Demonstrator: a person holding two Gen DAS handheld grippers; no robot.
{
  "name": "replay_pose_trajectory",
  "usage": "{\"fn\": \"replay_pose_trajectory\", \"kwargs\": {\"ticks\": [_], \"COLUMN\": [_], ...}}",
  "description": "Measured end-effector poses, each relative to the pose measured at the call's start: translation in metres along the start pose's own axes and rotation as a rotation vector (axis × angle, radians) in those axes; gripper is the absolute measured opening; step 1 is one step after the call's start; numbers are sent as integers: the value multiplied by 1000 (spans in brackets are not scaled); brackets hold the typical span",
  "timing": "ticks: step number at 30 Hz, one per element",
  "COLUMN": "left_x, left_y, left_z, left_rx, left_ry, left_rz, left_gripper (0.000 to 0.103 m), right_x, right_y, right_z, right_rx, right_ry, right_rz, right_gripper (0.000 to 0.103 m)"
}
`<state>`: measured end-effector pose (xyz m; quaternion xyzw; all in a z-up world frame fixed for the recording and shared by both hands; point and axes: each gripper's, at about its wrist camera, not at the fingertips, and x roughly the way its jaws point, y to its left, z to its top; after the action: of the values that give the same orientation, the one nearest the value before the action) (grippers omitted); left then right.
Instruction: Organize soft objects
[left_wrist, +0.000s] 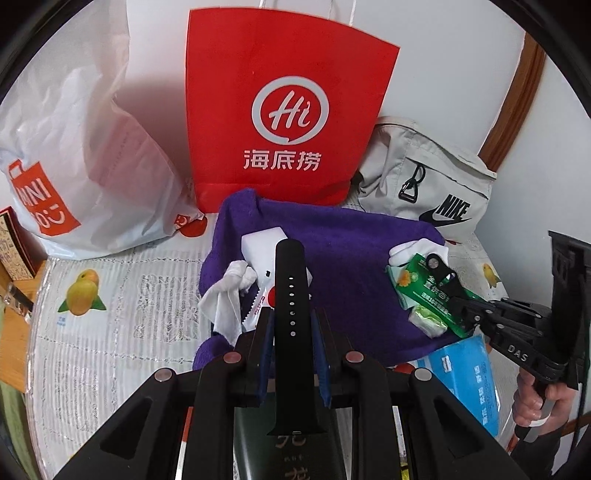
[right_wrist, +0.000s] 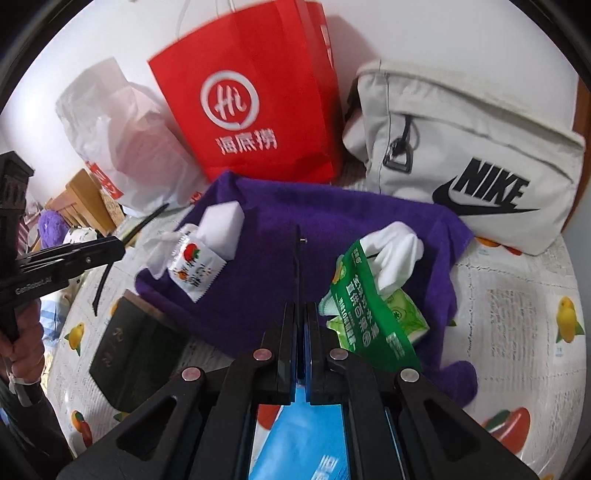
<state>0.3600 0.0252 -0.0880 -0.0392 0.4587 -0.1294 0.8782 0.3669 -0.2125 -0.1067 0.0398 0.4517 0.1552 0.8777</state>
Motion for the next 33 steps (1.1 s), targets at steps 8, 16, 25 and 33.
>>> {"fn": "replay_pose_trajectory", "kwargs": {"ticks": [8, 16, 25, 33], "left_x": [34, 71, 100, 105], "left_y": [-2, -14, -17, -20], "left_z": [17, 30, 31, 31], "left_rx": [-5, 18, 32, 41], "left_ry": [46, 98, 129, 121], "left_rz": [-32, -33, 9, 23], "left_gripper": [20, 20, 20, 21], "right_x": [36, 50, 51, 48], "right_y": [-15, -16, -15, -11], "right_z": [7, 7, 6, 8], "right_rx": [42, 33, 14, 19], "right_ry": [111, 157, 159, 150], "right_rz": [9, 3, -1, 35], "right_gripper": [3, 3, 4, 24]}}
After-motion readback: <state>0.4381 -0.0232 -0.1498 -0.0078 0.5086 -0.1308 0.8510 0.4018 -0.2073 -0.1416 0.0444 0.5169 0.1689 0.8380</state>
